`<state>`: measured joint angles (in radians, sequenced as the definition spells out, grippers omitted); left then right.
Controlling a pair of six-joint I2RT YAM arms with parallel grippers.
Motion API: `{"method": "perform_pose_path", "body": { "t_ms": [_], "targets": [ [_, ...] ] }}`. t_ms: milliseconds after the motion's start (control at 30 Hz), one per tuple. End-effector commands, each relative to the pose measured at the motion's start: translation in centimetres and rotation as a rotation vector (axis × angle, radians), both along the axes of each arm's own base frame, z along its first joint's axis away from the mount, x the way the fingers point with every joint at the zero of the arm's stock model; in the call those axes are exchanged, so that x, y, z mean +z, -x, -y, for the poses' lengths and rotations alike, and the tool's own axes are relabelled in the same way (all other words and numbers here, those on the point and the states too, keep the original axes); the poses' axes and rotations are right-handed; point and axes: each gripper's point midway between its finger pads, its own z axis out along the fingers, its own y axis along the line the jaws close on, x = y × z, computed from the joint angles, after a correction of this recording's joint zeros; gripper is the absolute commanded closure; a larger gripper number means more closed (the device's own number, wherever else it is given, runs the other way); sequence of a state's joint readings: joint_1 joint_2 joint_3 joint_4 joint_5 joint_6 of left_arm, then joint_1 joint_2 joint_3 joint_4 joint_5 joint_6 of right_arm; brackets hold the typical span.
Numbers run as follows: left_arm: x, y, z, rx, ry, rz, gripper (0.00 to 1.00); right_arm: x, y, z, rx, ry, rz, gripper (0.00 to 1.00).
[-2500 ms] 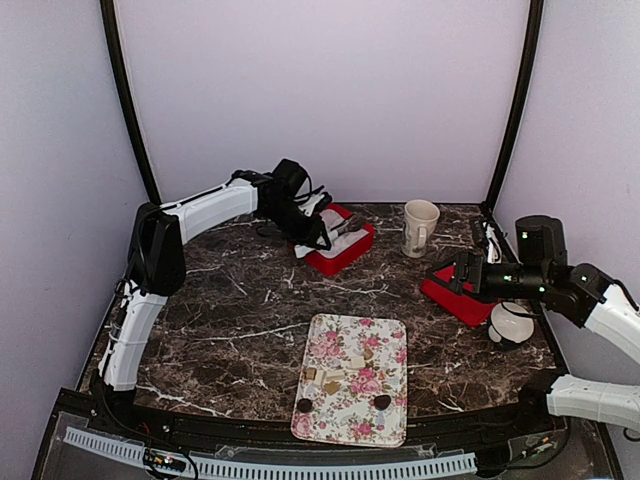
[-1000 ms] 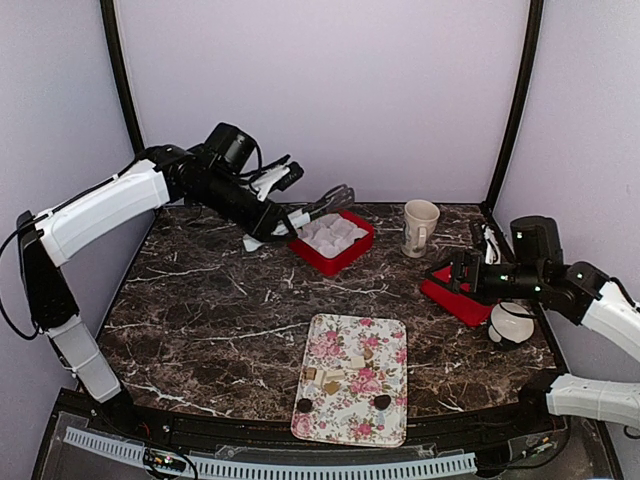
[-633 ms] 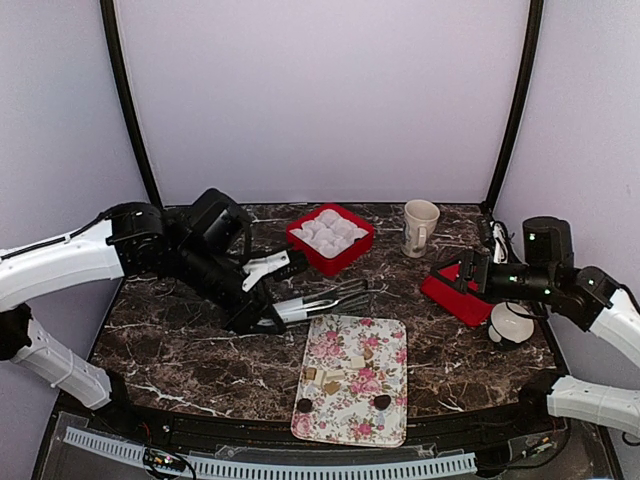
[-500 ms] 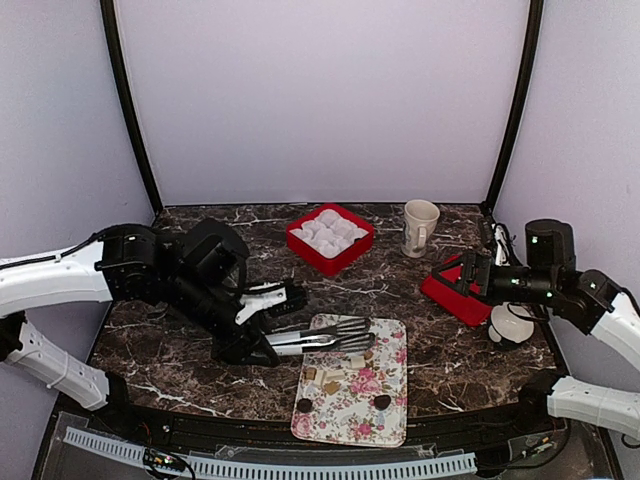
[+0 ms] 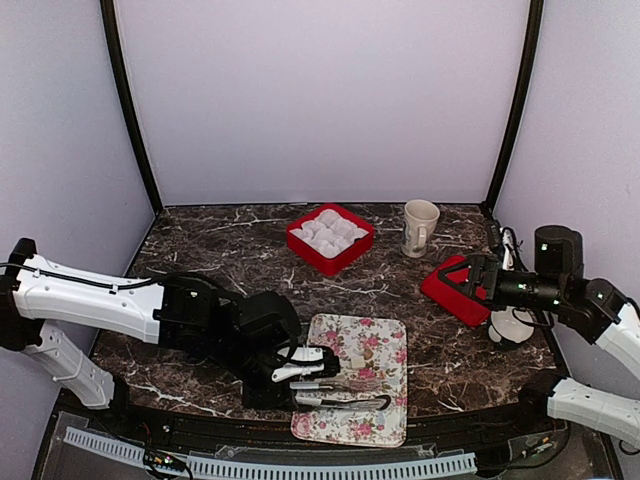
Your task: Pack the chocolate
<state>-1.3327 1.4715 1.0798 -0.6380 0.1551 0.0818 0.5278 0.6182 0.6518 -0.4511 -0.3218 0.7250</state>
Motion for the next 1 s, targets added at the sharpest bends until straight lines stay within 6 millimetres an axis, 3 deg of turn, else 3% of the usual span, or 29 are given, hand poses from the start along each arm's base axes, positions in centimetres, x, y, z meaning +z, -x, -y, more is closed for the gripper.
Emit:
{"method": "perform_pose_path", "body": {
  "t_ms": [0,533,800,967],
  "targets": [
    [-0.6,-1.4,0.8,0.028,0.013,0.07,0.61,0.3,0.2,0.3,-0.015,-0.026,0.004,0.02],
    [-4.5,-0.6,2.6,-0.063,-0.057,0.043,0.61,0.1,1.0,1.0,-0.034,-0.032,0.001,0.01],
    [-5.1,-0.8,3.8,-0.066,-0.06,0.041,0.63,0.2,1.1,1.2,-0.037,-0.029,0.002,0.02],
    [-4.3,-0.9,4.0,-0.062,-0.041,0.041,0.74,0.2,1.2,1.3,-0.033,-0.016,0.005,0.02]
  ]
}}
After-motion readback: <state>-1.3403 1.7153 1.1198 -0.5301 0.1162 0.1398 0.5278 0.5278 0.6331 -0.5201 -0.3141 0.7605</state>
